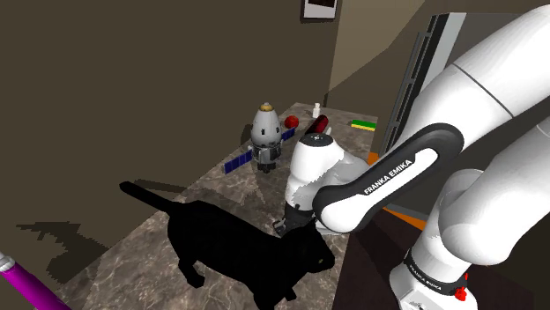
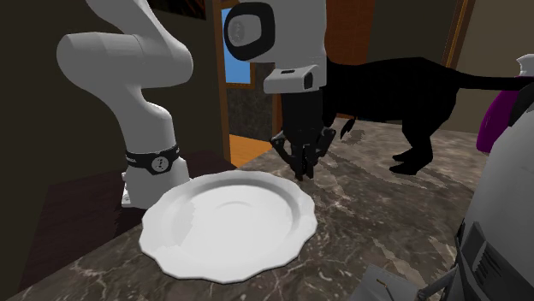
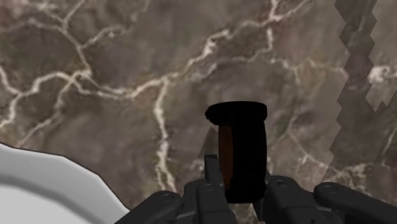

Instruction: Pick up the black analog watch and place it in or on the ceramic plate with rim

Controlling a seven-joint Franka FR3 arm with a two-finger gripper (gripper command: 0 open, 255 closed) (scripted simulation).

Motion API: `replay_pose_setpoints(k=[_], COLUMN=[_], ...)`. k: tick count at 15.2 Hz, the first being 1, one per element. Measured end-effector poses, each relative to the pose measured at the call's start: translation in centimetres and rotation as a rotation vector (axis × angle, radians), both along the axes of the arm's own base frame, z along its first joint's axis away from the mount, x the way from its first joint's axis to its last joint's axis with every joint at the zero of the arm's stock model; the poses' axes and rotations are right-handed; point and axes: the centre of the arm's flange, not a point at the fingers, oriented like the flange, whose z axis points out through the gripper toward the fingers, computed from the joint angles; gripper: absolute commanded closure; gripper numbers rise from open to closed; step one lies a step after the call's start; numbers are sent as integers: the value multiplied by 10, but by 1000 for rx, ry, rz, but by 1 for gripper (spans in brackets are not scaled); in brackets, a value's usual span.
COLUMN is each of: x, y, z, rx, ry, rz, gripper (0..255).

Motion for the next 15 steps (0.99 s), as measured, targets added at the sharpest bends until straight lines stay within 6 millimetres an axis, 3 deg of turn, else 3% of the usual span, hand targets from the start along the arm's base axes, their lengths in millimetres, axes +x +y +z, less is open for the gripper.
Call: replay_pose_setpoints(k=[4,15], x=[0,0], y=[0,0], z=[6,64], rx=[0,0], ry=[0,-1], rz=[0,0], gripper=[255,255])
